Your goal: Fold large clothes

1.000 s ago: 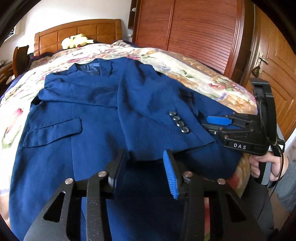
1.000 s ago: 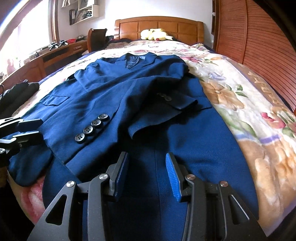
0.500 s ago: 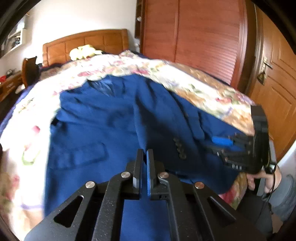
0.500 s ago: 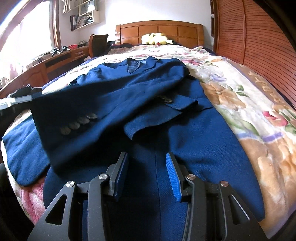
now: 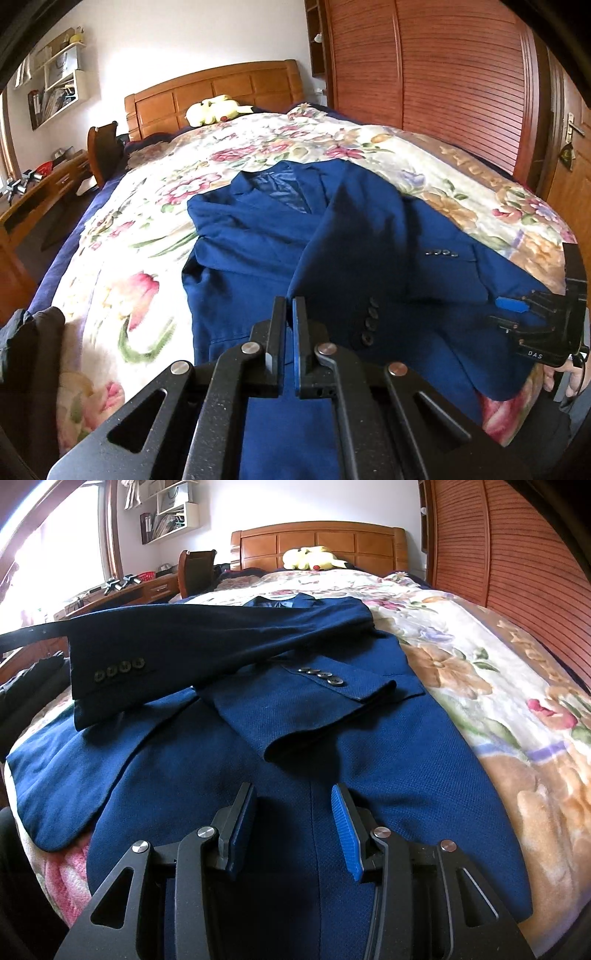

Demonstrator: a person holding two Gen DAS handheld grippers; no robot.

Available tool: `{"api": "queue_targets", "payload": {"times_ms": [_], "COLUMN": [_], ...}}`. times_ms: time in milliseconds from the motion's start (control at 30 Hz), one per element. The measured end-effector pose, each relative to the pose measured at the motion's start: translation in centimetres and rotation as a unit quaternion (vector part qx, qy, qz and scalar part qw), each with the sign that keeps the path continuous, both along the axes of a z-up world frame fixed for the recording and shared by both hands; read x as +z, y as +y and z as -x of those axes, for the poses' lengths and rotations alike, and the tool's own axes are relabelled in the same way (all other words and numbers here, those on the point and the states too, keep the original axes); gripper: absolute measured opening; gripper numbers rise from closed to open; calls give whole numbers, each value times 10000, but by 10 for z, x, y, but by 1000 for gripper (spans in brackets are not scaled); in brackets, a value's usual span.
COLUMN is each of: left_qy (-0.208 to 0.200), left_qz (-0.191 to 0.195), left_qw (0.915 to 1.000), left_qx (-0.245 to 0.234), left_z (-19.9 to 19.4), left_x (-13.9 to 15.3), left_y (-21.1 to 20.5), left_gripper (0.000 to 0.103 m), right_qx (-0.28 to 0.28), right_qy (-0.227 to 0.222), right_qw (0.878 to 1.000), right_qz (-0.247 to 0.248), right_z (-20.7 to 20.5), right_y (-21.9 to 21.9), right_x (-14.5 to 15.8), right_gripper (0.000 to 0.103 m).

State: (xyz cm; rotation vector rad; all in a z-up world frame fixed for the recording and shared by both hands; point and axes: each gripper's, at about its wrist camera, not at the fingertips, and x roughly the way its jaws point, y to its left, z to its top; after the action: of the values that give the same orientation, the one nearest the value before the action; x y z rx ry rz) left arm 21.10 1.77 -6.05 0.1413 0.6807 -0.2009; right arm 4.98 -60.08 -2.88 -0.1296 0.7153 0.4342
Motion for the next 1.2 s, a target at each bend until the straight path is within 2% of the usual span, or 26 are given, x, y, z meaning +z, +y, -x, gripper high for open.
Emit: {"api": "queue_targets", "payload": {"times_ms": [267,300,400,433,567,633,700,733,1033,1200], "left_qy": [-134,-128,-121,-97,41,74,65,70,18,23], "left_qz": [-98,-117,-132,-96,127,184,258,278,148,256], "left_qw": [9992,9990,9986,9986,9977,9970,9966,9965,9964,9968], "left_qx": [377,413,506,513,662,745,781,783,832,751], "left_z": [22,26,42,48,67,74,82,84,99,104], "left_x": [5,3,-1,-2,-4,-3,-1,-1,-6,-9], "left_y": [19,20,27,30,40,43,46,47,60,64], "left_gripper": [6,15,25,32,37,57,71,73,76,76], "right_qx": [3,6,12,12,19,51,74,73,43,-26], "right_qy": [0,3,5,0,-40,-21,6,14,56,150], "right_qw": [10000,10000,10000,10000,10000,9999,9999,9999,9998,9996], "right_qz": [0,-4,-19,-19,68,100,95,89,161,238], "right_z": [0,0,0,-1,-1,-3,-5,-5,-7,-8], "right_y": [0,0,0,0,4,5,4,4,6,7], "right_x": [0,0,0,0,0,0,0,0,0,3], "right_gripper": [44,44,44,44,44,45,45,45,45,45]}}
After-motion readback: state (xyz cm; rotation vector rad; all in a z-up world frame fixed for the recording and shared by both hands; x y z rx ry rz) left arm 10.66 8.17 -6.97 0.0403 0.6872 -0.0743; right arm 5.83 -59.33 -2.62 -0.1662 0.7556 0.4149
